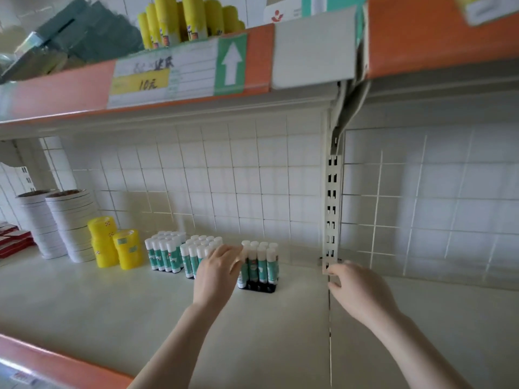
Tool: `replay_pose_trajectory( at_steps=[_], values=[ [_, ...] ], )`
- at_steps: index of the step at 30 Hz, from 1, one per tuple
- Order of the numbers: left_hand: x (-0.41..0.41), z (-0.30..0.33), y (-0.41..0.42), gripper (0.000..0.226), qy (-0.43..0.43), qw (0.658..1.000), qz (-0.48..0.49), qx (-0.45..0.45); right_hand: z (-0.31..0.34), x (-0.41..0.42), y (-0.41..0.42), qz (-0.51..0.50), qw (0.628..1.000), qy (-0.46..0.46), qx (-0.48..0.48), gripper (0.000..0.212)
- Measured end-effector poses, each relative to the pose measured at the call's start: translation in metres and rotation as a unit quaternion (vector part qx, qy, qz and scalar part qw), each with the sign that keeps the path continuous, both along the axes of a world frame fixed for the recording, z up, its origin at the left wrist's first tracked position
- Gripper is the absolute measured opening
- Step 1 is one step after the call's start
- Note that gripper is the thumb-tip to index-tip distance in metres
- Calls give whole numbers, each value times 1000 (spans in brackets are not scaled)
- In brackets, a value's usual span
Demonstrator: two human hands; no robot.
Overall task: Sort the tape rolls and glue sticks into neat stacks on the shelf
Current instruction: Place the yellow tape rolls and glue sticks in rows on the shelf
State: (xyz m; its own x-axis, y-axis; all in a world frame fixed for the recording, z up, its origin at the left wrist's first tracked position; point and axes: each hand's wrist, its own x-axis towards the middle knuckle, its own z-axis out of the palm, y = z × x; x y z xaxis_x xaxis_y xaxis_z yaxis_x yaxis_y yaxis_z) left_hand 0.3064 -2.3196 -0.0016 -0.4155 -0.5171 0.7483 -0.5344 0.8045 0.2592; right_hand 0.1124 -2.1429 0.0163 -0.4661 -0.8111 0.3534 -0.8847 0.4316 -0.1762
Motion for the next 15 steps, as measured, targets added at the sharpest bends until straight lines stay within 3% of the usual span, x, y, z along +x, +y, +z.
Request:
replay_pose_trajectory(
  at_steps=[8,15],
  values=[
    [4,-4,60,31,6,999,26,-21,-12,-29,85,-44,999,26,-11,29],
    [-13,-12,130,31,-37,998,-13,39,-37,-42,174,-127,990,35,-45,31]
  ],
)
